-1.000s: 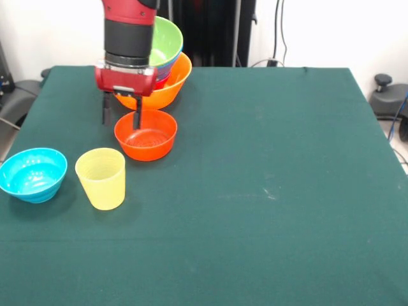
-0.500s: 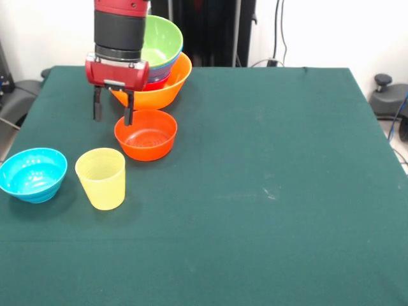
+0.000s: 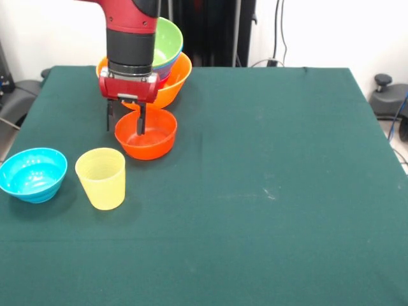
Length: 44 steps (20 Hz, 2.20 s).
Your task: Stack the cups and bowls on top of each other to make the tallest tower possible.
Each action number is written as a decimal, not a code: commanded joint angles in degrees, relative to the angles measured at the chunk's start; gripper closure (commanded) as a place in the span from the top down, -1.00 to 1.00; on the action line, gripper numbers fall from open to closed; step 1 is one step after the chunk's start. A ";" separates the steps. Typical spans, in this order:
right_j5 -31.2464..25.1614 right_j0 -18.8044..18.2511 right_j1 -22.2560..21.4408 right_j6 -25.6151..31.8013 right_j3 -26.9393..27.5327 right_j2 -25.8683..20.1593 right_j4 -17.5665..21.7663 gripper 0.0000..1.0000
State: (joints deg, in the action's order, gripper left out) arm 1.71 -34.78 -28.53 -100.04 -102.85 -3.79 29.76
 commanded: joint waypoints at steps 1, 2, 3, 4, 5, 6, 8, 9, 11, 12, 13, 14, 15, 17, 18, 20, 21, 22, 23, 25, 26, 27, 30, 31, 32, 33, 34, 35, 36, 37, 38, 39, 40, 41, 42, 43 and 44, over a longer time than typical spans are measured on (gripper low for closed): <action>0.12 1.30 4.51 -0.87 5.41 -5.15 4.46 1.00; 0.17 1.16 4.86 -0.84 5.81 -5.30 4.68 1.00; 0.22 1.03 5.22 -0.81 6.21 -5.44 4.91 1.00; 0.01 0.73 5.36 -0.67 6.43 -5.77 5.13 1.00; -0.20 0.42 5.50 -0.53 6.65 -6.10 5.36 1.00; -0.44 0.21 5.46 -0.48 6.70 -6.35 5.51 1.00; -1.10 -0.41 5.14 -0.30 6.55 -6.97 5.77 1.00; -1.43 -0.72 4.95 -0.23 6.43 -7.26 5.86 1.00; -1.61 -0.97 4.76 -0.28 6.32 -7.43 6.03 1.00; -1.67 -1.03 4.72 -0.29 6.32 -7.47 6.08 1.00; -1.78 -1.14 4.62 -0.28 6.26 -7.59 6.11 1.00; -1.89 -1.25 4.53 -0.26 6.19 -7.71 6.15 1.00; -1.91 -1.29 4.49 -0.26 6.14 -7.72 6.15 1.00; -3.02 -1.27 4.41 -0.23 5.99 -7.58 5.61 1.00; -4.13 -1.21 4.36 -0.19 5.89 -7.42 5.07 1.00; -4.65 -1.28 3.89 -0.26 5.67 -7.48 4.73 -1.00; -4.06 -1.40 3.47 -0.36 5.54 -7.71 4.93 -1.00; -3.48 -1.53 3.06 -0.46 5.42 -7.93 5.13 -1.00; -3.49 -1.49 2.36 -0.04 5.04 -7.98 5.61 -1.00; -5.00 -2.33 1.11 0.75 4.01 -9.02 5.51 -1.00; -5.76 -2.75 0.49 1.15 3.50 -9.55 5.47 -1.00; -6.56 -3.26 -0.53 1.47 2.64 -10.06 5.31 -1.00; -9.92 -5.22 -5.14 2.64 -0.99 -11.84 4.32 -1.00; -12.50 -6.56 -8.69 3.59 -3.56 -13.02 3.24 -1.00; -14.00 -7.21 -10.79 4.05 -4.97 -13.72 2.50 -1.00; -16.34 -8.38 -14.08 4.94 -7.25 -14.83 1.28 -1.00; -17.39 -9.03 -15.79 5.32 -8.42 -15.50 0.77 -1.00; -19.12 -10.07 -18.12 6.06 -10.00 -16.53 -0.17 -1.00; -19.77 -10.72 -19.25 6.29 -10.90 -17.14 -0.41 -1.00; -20.43 -11.48 -20.31 6.59 -11.75 -17.93 -0.72 -1.00; -21.09 -12.25 -21.38 6.89 -12.59 -18.72 -1.03 -1.00; -21.36 -13.03 -22.05 7.03 -13.28 -19.54 -1.05 -1.00; -21.63 -13.81 -22.72 7.18 -13.97 -20.35 -1.06 -1.00; -21.89 -14.68 -23.40 7.27 -14.72 -21.24 -1.00 -1.00; -21.92 -15.16 -23.69 7.13 -15.09 -21.69 -0.72 -1.00; -21.95 -15.77 -24.22 7.09 -15.67 -22.24 -0.52 -1.00; -21.99 -16.37 -24.75 7.05 -16.24 -22.80 -0.32 -1.00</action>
State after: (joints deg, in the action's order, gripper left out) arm -13.75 -50.35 -47.88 -100.04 -112.33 -17.71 30.20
